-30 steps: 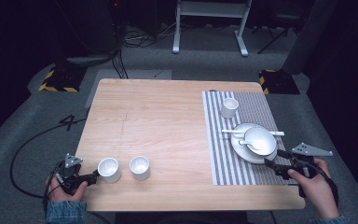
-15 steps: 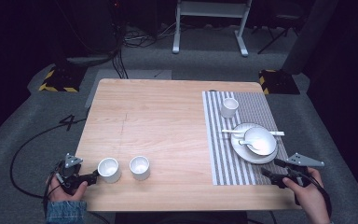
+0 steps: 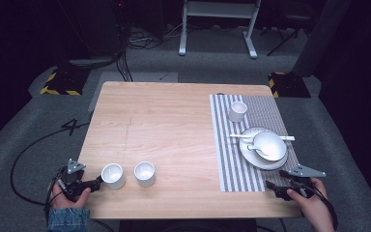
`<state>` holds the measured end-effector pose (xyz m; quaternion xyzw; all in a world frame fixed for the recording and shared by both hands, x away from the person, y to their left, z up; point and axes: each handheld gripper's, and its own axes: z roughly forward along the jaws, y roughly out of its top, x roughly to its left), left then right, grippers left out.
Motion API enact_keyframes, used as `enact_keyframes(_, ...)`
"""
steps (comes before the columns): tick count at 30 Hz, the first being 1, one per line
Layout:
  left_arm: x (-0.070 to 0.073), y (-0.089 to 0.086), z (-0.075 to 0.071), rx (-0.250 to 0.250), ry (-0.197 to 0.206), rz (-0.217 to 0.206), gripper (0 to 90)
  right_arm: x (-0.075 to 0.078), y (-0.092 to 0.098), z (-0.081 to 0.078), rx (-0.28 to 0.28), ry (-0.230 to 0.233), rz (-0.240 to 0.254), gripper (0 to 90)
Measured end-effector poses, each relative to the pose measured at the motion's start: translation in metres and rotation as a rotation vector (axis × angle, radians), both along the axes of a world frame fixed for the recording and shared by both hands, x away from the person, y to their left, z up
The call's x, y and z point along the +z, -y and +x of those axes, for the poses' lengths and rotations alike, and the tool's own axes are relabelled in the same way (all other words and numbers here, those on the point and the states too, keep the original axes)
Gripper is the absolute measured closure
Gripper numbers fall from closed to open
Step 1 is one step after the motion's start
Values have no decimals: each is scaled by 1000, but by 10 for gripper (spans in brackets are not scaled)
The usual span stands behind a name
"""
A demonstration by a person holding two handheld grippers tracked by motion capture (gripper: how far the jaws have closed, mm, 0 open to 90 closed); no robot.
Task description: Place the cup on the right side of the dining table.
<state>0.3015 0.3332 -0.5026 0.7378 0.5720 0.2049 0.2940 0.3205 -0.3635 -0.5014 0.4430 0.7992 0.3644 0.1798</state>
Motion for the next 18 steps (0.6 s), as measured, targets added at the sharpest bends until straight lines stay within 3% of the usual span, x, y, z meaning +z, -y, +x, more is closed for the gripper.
enact_keyframes(7,0,0,0,1,-2,0,141,-2,-3,-1,6,24,-42,153)
enact_keyframes(18,0,0,0,0,-2,0,141,-2,-3,-1,-13,18,-39,138)
